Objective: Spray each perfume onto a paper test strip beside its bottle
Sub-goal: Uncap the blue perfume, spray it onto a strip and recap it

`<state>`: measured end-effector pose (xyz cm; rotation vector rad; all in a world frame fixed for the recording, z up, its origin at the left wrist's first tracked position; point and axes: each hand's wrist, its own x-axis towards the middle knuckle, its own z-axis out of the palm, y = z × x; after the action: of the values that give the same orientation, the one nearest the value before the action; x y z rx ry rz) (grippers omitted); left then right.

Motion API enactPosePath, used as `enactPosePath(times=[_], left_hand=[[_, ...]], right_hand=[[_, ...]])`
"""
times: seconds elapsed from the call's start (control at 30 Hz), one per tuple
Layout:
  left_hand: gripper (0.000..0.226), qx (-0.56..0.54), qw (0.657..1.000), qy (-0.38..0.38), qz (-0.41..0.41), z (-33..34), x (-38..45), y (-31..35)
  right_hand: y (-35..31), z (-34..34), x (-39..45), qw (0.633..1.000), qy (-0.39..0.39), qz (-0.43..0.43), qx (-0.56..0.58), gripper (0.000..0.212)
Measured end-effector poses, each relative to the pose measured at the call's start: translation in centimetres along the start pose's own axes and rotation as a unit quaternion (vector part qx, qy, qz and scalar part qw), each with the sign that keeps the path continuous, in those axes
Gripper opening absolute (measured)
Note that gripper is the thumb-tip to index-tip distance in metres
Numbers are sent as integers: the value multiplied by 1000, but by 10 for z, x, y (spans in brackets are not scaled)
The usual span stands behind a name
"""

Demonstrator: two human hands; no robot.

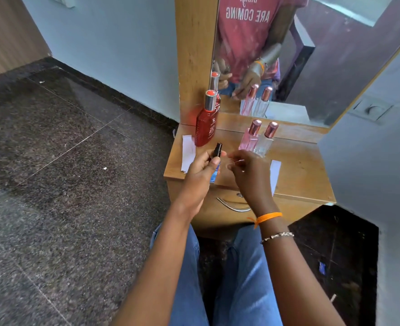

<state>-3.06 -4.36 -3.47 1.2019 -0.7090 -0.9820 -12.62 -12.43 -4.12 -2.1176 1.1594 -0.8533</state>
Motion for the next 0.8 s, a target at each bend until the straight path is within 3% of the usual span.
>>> enactPosePath(times=[0.13, 0.23, 0.33, 0.43, 0.5, 0.63, 0.8], left_hand=[[27, 55, 995, 70, 51, -6, 4, 6], [25, 72, 992, 77, 64, -7, 6, 9], [23, 103, 989, 60, 86, -4, 8, 12], [20, 112, 988, 38, 95, 7, 9, 12], [20, 104, 991, 15, 88, 17, 10, 11], [23, 103, 992, -29, 72, 38, 8, 6], [28, 284, 951, -28, 116, 60, 5, -6]], right_hand=[[0, 12, -1, 999, -8, -13, -28, 28], [-4, 7, -2, 999, 8, -33, -36, 35], [-13, -10, -11, 995, 27, -73, 64, 37], [-16, -26, -24, 978, -70, -74, 184, 43], [-10, -35, -29, 976, -77, -64, 192, 47], [11, -53, -27, 988, -22, -14, 152, 51], [42, -79, -24, 981, -4, 54, 187, 39]])
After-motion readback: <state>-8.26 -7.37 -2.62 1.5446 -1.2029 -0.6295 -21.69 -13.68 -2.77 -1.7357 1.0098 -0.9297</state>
